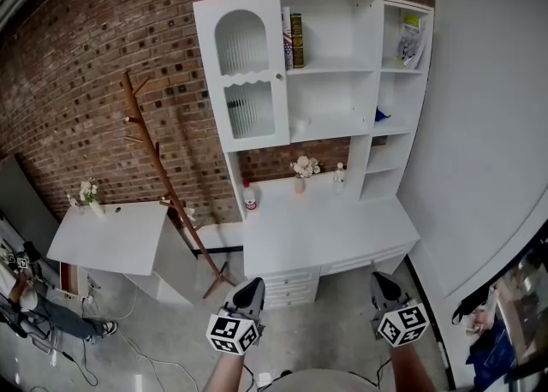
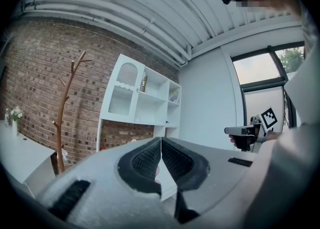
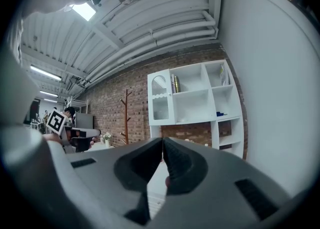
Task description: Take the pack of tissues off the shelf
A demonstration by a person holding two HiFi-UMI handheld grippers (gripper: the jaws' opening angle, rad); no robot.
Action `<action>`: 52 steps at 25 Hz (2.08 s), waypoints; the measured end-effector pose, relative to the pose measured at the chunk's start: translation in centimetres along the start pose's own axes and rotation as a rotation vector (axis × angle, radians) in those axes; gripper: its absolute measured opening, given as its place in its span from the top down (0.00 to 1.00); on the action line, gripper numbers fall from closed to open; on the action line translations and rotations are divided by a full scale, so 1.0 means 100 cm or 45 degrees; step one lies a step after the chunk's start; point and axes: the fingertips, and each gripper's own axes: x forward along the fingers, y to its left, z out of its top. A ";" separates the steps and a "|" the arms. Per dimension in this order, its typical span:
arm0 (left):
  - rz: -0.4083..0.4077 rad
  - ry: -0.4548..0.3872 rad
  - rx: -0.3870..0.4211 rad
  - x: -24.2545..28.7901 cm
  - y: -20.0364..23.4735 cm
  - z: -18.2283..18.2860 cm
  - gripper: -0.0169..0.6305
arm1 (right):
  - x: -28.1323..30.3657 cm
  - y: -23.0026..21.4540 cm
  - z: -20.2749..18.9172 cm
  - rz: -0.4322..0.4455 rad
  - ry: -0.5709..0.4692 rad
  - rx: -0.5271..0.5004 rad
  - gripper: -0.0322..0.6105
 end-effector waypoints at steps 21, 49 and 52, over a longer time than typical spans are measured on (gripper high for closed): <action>-0.071 0.054 -0.006 -0.026 0.017 -0.017 0.93 | -0.004 0.041 -0.014 -0.059 0.046 -0.016 0.90; -0.051 0.086 0.002 0.009 0.031 -0.023 0.93 | 0.039 0.020 -0.027 -0.039 0.088 0.031 0.90; -0.036 0.084 0.007 0.027 0.033 -0.022 0.93 | 0.054 0.003 -0.024 -0.032 0.087 0.037 0.90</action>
